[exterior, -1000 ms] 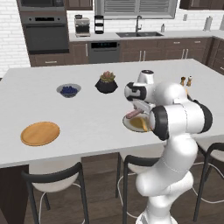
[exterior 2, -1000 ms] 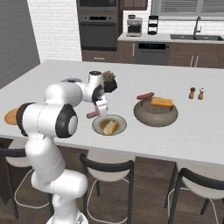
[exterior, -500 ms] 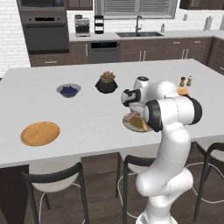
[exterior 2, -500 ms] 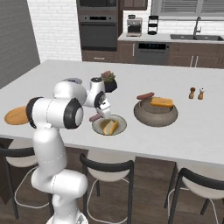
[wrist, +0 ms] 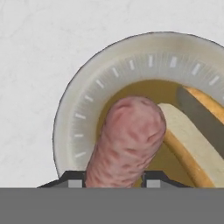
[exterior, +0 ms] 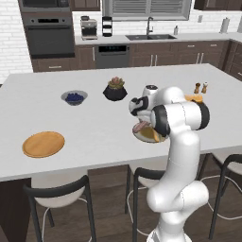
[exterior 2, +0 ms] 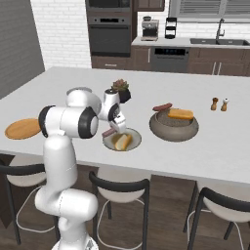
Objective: Place one bun and one sausage from the bowl on each plate.
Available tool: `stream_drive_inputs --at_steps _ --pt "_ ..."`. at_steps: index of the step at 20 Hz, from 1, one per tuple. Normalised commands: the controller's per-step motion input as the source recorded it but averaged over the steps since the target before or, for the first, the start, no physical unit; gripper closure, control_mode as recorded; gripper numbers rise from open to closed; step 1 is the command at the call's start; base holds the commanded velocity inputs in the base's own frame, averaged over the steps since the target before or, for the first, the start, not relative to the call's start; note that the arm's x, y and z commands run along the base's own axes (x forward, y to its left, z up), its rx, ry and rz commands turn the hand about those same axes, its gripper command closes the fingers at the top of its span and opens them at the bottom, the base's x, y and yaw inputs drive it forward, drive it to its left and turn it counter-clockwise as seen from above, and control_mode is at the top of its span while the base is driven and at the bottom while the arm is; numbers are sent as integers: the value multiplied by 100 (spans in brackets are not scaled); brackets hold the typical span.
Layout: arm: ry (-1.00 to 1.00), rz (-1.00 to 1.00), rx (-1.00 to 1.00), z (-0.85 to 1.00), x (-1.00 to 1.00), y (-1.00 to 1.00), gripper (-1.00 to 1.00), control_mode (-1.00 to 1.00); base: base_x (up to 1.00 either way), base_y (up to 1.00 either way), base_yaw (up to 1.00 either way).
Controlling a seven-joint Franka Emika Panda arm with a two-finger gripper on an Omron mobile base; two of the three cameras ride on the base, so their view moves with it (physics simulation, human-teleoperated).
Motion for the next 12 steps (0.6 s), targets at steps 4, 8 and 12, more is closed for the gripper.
stream_drive_inputs --at_steps 4,8,12 --pt "0 4 0 0 -1 -19 100 -100 0 0 0" --pt "0 2 0 -2 -14 -17 100 -100 0 0 0" --pt "3 1 0 -17 -11 0 100 -100 0 0 0"
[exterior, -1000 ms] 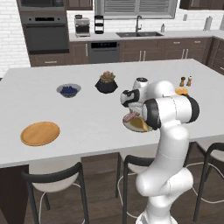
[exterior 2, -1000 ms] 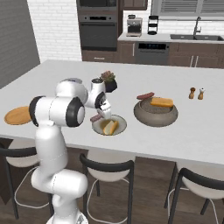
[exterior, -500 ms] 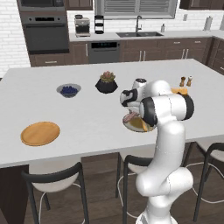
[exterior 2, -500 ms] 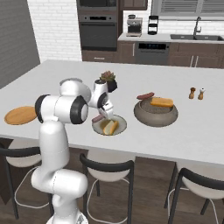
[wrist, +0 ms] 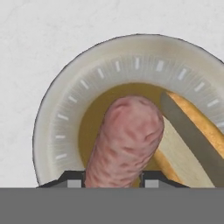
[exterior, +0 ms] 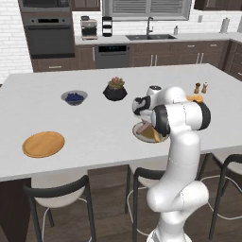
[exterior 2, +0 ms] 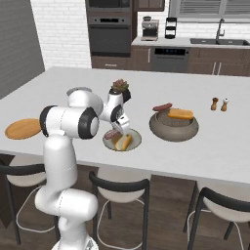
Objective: Place one bun and one sausage from the bowl on each plate.
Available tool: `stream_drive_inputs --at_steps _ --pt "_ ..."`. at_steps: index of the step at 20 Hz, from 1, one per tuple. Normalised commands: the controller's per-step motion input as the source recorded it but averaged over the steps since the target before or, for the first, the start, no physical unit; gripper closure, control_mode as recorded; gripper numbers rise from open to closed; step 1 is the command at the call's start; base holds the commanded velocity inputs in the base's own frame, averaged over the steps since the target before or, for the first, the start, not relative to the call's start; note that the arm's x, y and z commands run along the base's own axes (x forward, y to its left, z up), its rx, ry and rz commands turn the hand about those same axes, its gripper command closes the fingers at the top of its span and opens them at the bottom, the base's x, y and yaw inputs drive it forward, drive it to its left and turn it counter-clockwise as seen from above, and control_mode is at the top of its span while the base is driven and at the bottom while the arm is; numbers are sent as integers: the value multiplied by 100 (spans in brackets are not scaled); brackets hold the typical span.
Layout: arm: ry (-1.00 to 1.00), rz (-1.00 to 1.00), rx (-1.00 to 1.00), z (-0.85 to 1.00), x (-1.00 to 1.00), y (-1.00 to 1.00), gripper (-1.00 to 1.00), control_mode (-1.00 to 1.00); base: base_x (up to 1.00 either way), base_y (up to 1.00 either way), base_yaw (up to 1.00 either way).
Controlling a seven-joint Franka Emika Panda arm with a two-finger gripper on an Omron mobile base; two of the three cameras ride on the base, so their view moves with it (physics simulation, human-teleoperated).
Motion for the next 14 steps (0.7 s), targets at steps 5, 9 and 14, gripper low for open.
stream_drive_inputs --at_steps 5,9,14 --pt "0 0 0 -1 0 1 100 -100 0 0 0" --pt "0 0 0 0 0 0 -100 -100 0 0 0" --pt "0 0 0 0 0 0 -100 -100 0 0 0"
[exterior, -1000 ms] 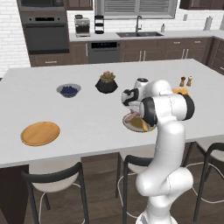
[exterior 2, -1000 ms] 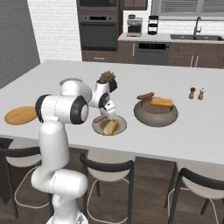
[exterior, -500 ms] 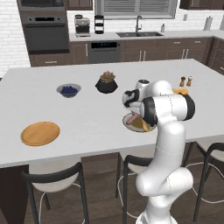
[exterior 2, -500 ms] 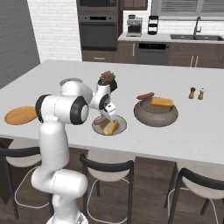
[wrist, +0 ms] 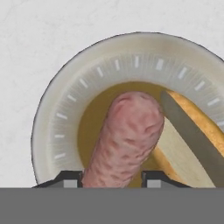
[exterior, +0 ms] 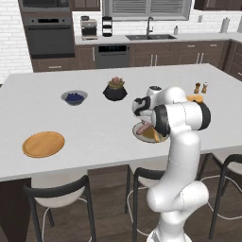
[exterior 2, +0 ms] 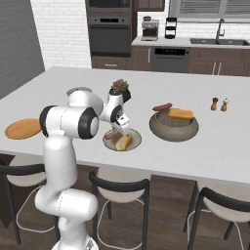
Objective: Place one bun and one sausage from the bowl on each plate.
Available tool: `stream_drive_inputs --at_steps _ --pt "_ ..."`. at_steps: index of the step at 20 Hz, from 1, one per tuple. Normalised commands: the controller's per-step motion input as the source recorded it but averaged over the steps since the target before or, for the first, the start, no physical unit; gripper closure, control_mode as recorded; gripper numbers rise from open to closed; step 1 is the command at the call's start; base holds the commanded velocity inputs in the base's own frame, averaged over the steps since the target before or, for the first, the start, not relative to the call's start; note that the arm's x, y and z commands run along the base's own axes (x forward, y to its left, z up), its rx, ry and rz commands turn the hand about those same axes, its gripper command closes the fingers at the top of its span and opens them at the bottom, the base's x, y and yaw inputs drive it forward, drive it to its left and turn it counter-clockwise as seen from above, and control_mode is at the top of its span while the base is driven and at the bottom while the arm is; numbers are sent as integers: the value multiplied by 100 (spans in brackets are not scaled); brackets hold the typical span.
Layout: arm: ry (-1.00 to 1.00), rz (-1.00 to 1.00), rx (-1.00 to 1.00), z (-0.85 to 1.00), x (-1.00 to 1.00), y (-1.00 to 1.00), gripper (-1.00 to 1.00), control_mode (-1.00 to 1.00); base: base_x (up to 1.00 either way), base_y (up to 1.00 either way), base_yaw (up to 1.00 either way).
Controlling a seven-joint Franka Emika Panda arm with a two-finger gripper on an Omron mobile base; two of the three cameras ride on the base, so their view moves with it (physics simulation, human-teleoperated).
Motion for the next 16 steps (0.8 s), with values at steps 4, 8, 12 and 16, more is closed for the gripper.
stream_drive_inputs --at_steps 4,8,12,16 --pt "0 0 0 0 0 0 -100 -100 0 0 0" --pt "0 0 0 0 0 0 -100 -100 0 0 0" --pt "-9 -1 1 14 -43 -10 -100 -100 0 0 0" --pt "-3 -18 6 66 -52 -18 -100 -100 0 0 0"
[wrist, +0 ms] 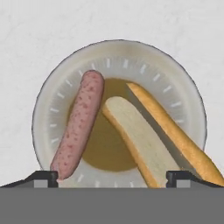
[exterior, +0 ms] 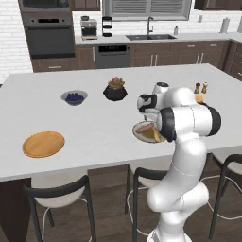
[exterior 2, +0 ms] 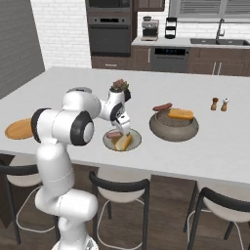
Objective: Place one bun and one sausage from the bowl on each plate.
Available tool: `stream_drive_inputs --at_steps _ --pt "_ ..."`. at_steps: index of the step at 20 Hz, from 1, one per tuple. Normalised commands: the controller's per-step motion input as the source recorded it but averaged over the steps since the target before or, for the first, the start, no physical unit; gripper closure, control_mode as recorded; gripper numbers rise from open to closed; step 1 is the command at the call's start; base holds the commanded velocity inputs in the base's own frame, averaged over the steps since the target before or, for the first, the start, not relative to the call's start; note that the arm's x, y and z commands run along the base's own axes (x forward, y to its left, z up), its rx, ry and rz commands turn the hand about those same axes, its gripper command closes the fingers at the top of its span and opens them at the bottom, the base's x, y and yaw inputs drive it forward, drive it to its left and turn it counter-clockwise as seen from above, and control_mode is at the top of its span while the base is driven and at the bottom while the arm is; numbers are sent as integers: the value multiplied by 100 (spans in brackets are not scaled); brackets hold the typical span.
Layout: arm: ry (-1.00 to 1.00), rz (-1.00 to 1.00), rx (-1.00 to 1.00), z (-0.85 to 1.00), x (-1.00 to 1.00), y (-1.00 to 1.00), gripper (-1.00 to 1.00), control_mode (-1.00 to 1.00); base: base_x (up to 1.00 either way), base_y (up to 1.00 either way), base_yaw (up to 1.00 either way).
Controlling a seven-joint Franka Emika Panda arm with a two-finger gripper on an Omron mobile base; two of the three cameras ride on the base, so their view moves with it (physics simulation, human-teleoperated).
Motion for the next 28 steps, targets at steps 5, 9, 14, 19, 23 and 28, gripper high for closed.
stream_drive_inputs --at_steps 5,9,14,19,23,28 --pt "0 -39 10 66 -25 -42 -100 -100 0 0 0" --pt "-1 -41 9 60 -1 -60 -100 -100 0 0 0" --pt "0 -33 6 28 1 -80 -100 -100 0 0 0" --pt "-7 -26 0 3 0 -79 -100 -100 0 0 0" --pt "-19 -3 0 0 0 -76 -100 -100 0 0 0" --pt "-19 0 0 0 0 -61 -100 -100 0 0 0"
